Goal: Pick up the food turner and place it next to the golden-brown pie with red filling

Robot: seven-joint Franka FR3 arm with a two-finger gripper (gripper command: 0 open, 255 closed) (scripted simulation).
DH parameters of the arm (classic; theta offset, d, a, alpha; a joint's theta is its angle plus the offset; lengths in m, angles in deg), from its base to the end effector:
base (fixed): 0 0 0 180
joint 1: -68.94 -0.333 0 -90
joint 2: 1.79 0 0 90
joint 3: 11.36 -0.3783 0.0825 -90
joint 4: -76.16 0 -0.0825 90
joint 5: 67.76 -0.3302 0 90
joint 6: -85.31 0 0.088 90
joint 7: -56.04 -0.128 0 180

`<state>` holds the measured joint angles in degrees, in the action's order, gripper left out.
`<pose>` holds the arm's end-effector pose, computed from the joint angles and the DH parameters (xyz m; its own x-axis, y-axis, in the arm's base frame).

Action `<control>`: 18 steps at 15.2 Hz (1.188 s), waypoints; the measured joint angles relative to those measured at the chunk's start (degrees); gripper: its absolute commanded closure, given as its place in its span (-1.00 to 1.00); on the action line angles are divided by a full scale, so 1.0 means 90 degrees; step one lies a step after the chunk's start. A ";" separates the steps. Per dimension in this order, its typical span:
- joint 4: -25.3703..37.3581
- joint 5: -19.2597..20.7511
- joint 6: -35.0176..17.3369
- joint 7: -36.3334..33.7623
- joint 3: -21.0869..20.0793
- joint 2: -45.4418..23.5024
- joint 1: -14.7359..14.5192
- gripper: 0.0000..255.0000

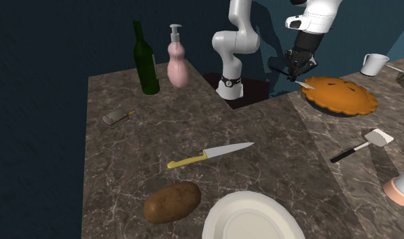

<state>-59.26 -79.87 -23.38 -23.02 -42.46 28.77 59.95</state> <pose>0.2206 0.2587 0.5419 0.6876 -0.7231 0.0662 -0.7247 -0.6891 -0.0001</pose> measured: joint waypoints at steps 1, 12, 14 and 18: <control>-0.0095 -0.0017 -0.0091 -0.0002 -0.0018 0.0004 -0.0011 1.00; -0.0787 -0.0074 -0.1090 -0.0091 -0.0288 -0.0310 0.0000 1.00; -0.0909 -0.0080 -0.1285 -0.0115 -0.0345 -0.0385 0.0005 1.00; -0.1135 -0.0074 -0.1675 -0.0155 -0.0451 -0.0556 0.0031 1.00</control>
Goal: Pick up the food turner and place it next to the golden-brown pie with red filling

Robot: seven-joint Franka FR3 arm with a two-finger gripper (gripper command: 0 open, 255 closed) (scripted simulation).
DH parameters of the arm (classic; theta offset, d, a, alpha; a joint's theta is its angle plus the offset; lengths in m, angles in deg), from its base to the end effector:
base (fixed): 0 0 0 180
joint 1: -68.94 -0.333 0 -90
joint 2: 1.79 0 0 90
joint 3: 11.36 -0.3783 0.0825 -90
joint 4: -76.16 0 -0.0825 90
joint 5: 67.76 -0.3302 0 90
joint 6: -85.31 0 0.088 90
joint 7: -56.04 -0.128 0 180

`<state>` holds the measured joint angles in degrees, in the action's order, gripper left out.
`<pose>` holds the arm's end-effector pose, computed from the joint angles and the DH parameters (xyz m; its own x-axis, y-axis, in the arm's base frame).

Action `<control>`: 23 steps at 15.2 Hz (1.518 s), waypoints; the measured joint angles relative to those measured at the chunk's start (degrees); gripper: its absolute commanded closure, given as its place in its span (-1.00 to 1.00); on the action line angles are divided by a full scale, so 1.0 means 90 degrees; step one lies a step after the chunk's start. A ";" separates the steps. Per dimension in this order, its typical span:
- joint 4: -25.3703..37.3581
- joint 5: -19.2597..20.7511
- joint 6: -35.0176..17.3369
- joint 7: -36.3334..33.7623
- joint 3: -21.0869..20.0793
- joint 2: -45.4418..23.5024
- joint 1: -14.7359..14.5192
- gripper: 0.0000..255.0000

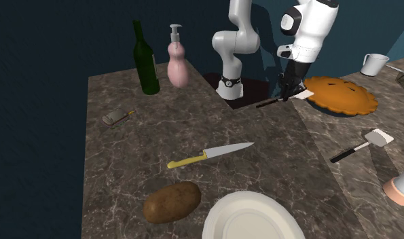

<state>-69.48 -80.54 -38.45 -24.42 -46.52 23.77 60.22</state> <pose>0.2300 0.2626 0.4625 0.6874 -0.7233 0.0661 -0.7249 -0.6889 0.0003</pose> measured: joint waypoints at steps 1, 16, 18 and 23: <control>-0.0034 0.0018 -0.0107 -0.0019 -0.0035 -0.0076 0.0021 1.00; -0.0408 0.0113 -0.0931 -0.0187 -0.0296 -0.0545 0.0120 -1.00; -0.0409 0.0113 -0.0932 -0.0187 -0.0296 -0.0545 0.0120 -1.00; -0.0302 0.0030 -0.0604 -0.0110 -0.0186 -0.0299 0.0045 -1.00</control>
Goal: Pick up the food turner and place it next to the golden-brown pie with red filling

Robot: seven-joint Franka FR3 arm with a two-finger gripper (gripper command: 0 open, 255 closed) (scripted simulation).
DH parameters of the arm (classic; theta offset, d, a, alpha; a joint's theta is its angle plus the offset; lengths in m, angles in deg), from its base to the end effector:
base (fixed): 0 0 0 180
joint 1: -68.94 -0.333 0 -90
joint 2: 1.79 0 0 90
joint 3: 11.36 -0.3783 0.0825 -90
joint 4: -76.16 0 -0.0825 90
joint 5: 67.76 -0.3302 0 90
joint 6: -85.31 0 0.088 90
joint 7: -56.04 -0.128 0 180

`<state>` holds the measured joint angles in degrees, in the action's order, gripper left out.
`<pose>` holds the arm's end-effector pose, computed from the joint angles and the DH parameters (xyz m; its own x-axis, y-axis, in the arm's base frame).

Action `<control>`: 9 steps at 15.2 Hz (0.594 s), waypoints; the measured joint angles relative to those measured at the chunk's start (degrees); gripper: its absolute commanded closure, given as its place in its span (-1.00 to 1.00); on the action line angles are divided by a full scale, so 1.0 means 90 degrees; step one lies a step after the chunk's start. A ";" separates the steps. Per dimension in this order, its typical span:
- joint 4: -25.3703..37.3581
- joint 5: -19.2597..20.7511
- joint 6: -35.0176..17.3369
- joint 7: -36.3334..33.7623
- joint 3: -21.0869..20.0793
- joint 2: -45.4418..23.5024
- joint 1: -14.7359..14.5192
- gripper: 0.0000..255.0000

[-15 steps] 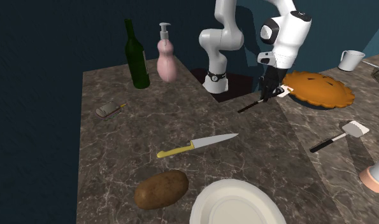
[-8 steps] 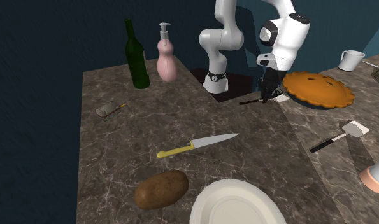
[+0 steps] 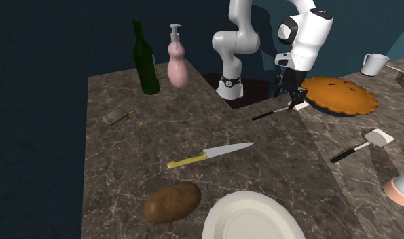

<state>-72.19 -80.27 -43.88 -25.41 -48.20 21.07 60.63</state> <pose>0.2337 0.2648 0.4372 0.6872 -0.7235 0.0664 -0.7250 -0.6888 -0.0021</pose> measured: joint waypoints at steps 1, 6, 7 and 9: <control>0.0139 -0.0006 0.0215 -0.0004 0.0032 0.0082 -0.0018 -1.00; 0.0331 -0.0042 0.0636 0.0071 0.0163 0.0312 -0.0065 -1.00; 0.0332 -0.0044 0.0644 0.0073 0.0166 0.0318 -0.0067 -1.00; 0.0334 -0.0045 0.0650 0.0073 0.0168 0.0322 -0.0069 -1.00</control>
